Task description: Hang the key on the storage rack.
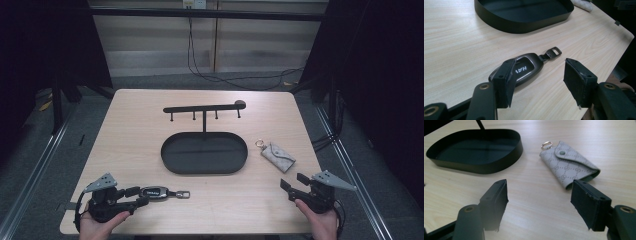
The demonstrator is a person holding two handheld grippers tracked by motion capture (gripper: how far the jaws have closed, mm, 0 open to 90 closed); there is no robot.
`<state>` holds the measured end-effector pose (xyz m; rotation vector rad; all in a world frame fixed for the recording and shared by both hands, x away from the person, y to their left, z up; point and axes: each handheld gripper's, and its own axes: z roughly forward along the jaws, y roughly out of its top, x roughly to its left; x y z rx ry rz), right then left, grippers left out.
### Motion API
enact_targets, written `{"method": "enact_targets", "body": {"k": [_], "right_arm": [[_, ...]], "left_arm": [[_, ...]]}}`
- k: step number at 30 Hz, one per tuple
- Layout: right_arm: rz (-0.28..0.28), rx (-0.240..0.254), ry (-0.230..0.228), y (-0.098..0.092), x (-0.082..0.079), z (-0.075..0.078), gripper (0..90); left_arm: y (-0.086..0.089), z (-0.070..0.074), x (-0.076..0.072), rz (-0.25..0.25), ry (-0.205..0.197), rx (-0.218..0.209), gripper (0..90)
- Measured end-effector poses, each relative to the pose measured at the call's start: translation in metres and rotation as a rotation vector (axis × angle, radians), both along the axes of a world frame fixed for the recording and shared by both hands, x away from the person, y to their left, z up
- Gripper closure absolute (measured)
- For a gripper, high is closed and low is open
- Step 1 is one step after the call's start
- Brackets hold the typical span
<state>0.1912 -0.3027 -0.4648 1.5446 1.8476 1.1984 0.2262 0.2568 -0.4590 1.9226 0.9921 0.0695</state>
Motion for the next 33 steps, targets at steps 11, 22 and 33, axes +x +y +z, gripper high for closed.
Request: {"method": "enact_targets", "body": {"k": [11,22,33], "right_arm": [[0.035,0.031,0.064,0.002,0.001,0.002,28.1],[0.054,0.019,0.047,0.004,-0.004,0.004,27.5],[0.061,0.021,0.057,0.005,-0.002,0.003,25.3]], "left_arm": [[-0.002,0.001,-0.004,-0.001,-0.009,0.013,45.2],[-0.013,0.006,-0.012,-0.089,-0.014,0.032,48.6],[-0.037,0.023,-0.009,-0.168,-0.019,0.119,43.0]]}}
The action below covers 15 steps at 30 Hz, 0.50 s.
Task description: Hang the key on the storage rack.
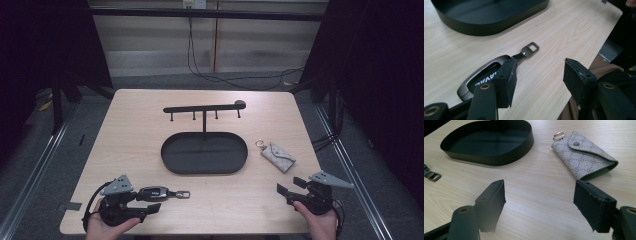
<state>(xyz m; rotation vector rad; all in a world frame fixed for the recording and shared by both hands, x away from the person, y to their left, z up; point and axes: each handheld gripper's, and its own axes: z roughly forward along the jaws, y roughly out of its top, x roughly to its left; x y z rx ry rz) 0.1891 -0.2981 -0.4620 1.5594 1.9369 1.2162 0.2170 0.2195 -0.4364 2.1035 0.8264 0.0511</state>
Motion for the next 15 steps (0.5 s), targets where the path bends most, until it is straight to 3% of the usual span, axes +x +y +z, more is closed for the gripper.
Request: {"method": "enact_targets", "body": {"k": [1,4,10,15], "right_arm": [[0.000,-0.001,-0.002,0.000,0.000,0.000,25.2],[0.005,-0.001,0.009,0.000,0.001,-0.001,26.4],[0.009,-0.002,0.013,0.001,0.001,-0.001,26.3],[0.010,-0.014,0.035,0.002,0.003,-0.003,25.6]], "left_arm": [[-0.005,0.002,0.003,-0.025,0.011,0.015,41.0],[-0.013,0.007,0.008,-0.050,-0.011,0.075,36.3],[-0.023,0.015,0.023,-0.066,-0.014,0.109,32.7],[-0.031,0.016,0.034,-0.099,0.012,0.171,36.8]]}}
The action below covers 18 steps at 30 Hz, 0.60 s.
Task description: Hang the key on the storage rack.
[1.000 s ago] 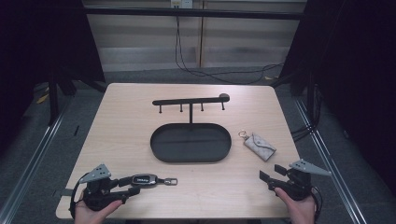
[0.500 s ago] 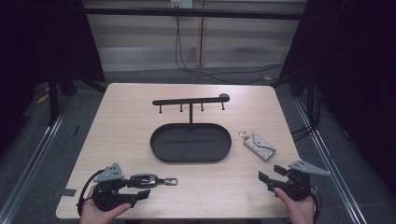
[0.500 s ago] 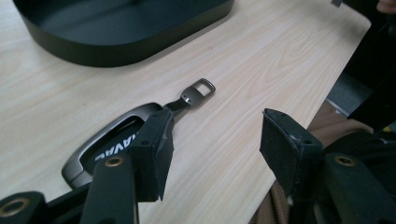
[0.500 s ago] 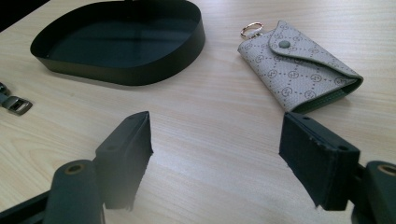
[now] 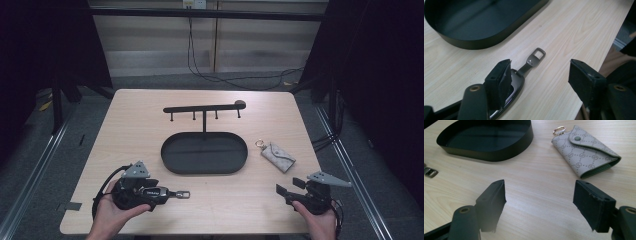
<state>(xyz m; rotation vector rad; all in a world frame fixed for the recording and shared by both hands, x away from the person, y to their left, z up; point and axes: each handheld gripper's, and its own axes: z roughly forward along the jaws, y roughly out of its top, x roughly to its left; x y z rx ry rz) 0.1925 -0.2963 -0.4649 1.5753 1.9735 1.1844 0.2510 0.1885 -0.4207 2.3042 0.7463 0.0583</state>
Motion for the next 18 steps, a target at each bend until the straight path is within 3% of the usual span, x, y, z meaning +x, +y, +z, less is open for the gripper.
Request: {"method": "enact_targets", "body": {"k": [3,8,13,18], "right_arm": [[0.011,-0.003,0.010,0.001,0.001,-0.001,25.3],[0.012,-0.001,0.009,0.001,0.001,-0.001,25.1],[0.012,-0.005,0.010,0.002,0.001,-0.001,25.2],[0.025,0.006,0.009,0.001,0.001,-0.001,25.7]], "left_arm": [[-0.005,0.000,0.006,-0.019,-0.004,0.063,37.0],[-0.008,0.003,0.014,-0.022,0.002,0.077,39.6],[-0.016,0.003,0.020,-0.068,0.009,0.140,39.6],[-0.026,0.002,0.021,-0.093,0.009,0.151,42.8]]}}
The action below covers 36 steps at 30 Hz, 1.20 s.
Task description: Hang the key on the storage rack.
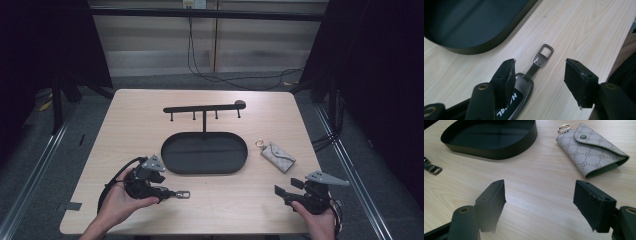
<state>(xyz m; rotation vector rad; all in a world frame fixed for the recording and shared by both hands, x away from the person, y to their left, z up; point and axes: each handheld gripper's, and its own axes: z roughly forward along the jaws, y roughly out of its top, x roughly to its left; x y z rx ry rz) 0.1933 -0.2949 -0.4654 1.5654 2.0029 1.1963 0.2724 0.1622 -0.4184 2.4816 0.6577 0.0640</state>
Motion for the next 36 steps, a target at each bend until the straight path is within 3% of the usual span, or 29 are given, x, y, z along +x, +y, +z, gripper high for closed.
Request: {"method": "enact_targets", "body": {"k": [3,6,13,18,21,27,31,36], "right_arm": [[0.009,-0.005,-0.005,0.001,0.000,0.000,25.6],[0.010,-0.004,-0.008,0.000,0.000,0.000,25.4],[0.009,-0.003,-0.006,0.001,0.000,0.000,25.1],[0.017,0.001,-0.003,0.001,0.000,0.000,24.2],[0.025,-0.002,0.002,0.001,0.001,-0.001,23.7],[0.029,0.006,0.015,0.000,0.002,-0.002,22.3],[0.035,0.001,0.014,0.001,0.002,-0.002,22.3],[0.036,-0.001,0.024,0.002,0.003,-0.002,22.3]], "left_arm": [[-0.008,-0.001,0.000,-0.018,0.007,0.029,47.4],[-0.011,0.002,0.004,-0.017,-0.045,0.054,51.3],[-0.023,-0.007,0.022,-0.096,0.039,0.121,52.3],[-0.031,-0.016,0.029,-0.145,0.068,0.178,49.9],[-0.035,-0.019,0.033,-0.127,0.089,0.229,41.3],[-0.041,-0.023,0.035,-0.148,0.107,0.248,41.8],[-0.047,-0.030,0.032,-0.199,0.123,0.289,43.0],[-0.050,-0.033,0.030,-0.222,0.112,0.312,46.9]]}}
